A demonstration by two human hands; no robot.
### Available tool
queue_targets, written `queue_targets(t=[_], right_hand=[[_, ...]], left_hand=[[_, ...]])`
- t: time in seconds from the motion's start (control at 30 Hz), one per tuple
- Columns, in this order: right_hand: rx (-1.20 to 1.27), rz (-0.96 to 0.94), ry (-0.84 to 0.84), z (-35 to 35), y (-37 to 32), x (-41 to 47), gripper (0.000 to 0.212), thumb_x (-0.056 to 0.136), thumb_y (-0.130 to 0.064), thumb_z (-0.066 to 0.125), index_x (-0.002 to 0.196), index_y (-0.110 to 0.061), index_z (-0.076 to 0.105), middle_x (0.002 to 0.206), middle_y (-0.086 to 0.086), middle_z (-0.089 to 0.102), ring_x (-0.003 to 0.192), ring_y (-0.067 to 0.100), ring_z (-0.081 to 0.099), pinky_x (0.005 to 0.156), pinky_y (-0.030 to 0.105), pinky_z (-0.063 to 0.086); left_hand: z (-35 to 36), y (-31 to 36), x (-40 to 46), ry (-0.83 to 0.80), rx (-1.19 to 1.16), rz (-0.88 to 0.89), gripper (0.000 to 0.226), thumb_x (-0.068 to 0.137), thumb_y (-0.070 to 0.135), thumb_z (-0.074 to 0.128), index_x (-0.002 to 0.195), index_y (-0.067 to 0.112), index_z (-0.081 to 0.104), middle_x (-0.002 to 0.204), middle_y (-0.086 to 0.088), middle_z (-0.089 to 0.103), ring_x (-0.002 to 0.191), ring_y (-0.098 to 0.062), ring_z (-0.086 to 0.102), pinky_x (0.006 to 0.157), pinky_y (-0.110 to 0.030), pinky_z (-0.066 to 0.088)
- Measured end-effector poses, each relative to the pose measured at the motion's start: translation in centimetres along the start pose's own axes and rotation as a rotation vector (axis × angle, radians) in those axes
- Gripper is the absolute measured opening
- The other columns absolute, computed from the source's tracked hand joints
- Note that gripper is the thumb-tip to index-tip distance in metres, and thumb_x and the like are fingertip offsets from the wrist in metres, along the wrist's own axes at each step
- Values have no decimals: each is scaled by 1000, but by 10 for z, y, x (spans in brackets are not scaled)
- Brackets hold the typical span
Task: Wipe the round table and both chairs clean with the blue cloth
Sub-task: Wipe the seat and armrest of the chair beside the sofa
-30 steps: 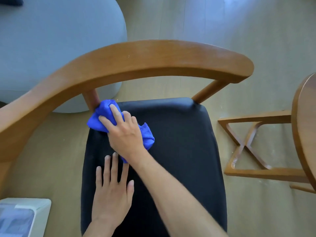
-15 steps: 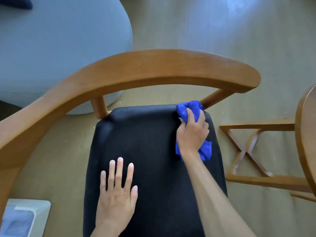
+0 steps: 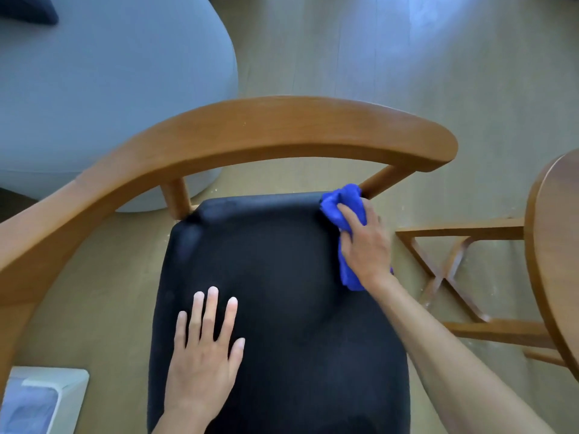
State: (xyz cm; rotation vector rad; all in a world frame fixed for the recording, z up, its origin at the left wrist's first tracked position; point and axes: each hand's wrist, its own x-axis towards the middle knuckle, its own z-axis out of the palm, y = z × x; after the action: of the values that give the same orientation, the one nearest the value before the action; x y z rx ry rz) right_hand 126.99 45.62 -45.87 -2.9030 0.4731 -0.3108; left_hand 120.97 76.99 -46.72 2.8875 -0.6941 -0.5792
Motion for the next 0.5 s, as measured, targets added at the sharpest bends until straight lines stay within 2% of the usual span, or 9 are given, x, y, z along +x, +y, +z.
queue_targets(t=[0.1,0.17,0.2,0.3,0.4,0.5], right_hand=[[103,381,35,-12,13,-23,40,86,-5,59,125,-16,62,139,17,48,107,44,53,91,46,45],[110,611,112,-4,-22,-31,37,88,-6,58,123,-16,62,138,18,48,100,46,53,86,46,44],[119,611,138,2,-45,-35,37,85,-5,59,120,-16,64,136,19,50,91,44,54,80,46,46],[149,333,126,22,-131,-52,39,76,-7,55,109,-21,67,128,16,58,70,31,51,61,36,47],[134,-48,-17,33,-200,-87,36,78,-6,48,103,-25,66,124,12,61,68,26,43,59,36,37],[145,-393,-96,33,-179,-105,43,81,-2,41,107,-24,66,128,12,59,73,27,44,63,37,35]], left_hand=[[-1,-1,2,-3,0,-1,62,99,46,3,148,12,23,155,-21,21,142,-39,21,111,-56,21],[-1,-1,2,14,-10,9,63,99,46,3,148,12,23,155,-20,21,143,-38,20,113,-54,18],[-2,-2,1,30,-30,20,63,99,46,4,147,12,25,155,-20,23,143,-38,21,113,-53,18],[-2,-8,-6,107,-89,43,58,98,42,19,137,3,38,148,-25,32,138,-40,30,110,-54,25],[-2,-14,-18,113,-148,-120,58,84,35,37,126,-3,47,138,-31,39,128,-48,37,98,-63,35],[-9,-21,-30,23,-150,-189,67,81,44,34,130,-1,46,139,-31,36,125,-48,37,89,-65,44]])
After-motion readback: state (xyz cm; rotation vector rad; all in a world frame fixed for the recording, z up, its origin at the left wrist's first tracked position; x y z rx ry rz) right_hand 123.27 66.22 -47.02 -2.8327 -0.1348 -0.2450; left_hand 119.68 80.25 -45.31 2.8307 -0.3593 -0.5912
